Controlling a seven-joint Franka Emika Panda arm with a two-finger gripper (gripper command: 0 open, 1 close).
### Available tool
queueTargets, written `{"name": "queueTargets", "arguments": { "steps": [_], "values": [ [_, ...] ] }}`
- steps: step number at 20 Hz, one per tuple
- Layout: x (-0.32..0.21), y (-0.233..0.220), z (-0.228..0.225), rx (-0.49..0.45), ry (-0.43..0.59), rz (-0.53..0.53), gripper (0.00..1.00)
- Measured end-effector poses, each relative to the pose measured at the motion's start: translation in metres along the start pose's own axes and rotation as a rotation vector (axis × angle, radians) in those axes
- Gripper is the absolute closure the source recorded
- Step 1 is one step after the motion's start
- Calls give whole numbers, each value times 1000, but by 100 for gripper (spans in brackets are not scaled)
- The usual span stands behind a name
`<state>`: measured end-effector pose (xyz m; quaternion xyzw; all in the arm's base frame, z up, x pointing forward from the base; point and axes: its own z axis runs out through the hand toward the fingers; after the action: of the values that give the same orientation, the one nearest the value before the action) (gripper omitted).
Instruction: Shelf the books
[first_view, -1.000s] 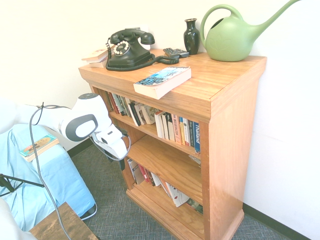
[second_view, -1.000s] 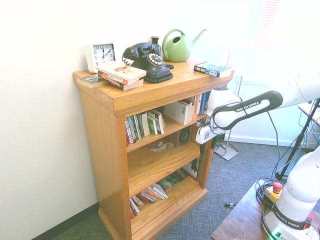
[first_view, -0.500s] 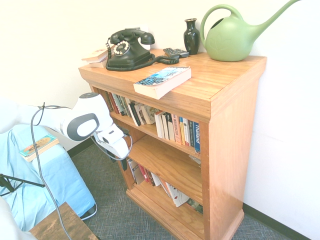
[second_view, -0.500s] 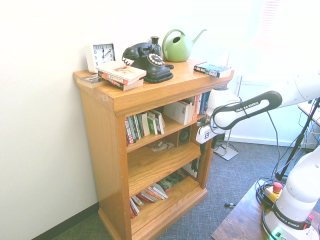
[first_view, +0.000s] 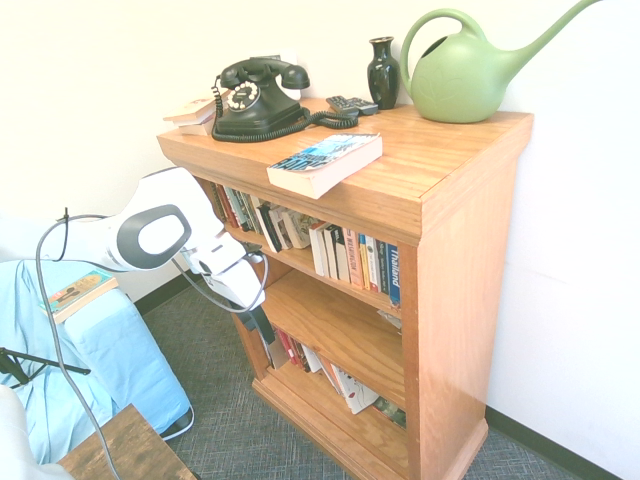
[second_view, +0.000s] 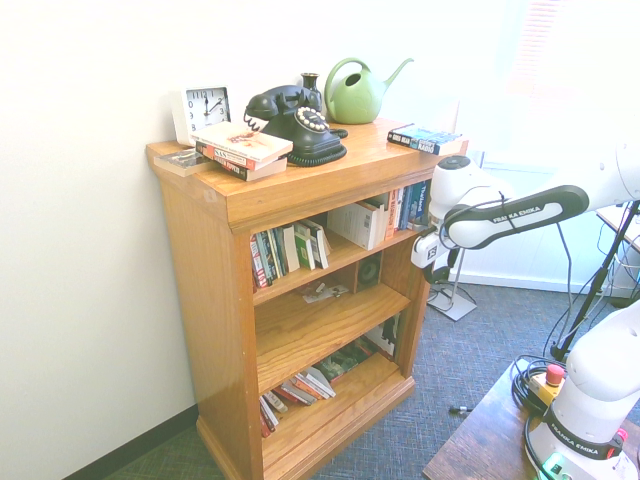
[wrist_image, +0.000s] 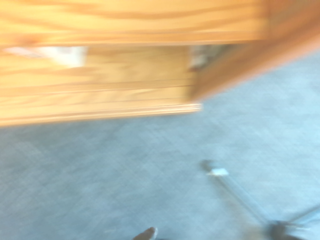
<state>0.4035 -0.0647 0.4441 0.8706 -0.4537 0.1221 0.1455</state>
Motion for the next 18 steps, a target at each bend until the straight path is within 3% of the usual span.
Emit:
{"name": "queueTargets", "arguments": {
  "steps": [5,18],
  "values": [
    [44,36,-29,-100,133,31,0],
    [88,48,-99,-385,497,-92,0]
  ]
}}
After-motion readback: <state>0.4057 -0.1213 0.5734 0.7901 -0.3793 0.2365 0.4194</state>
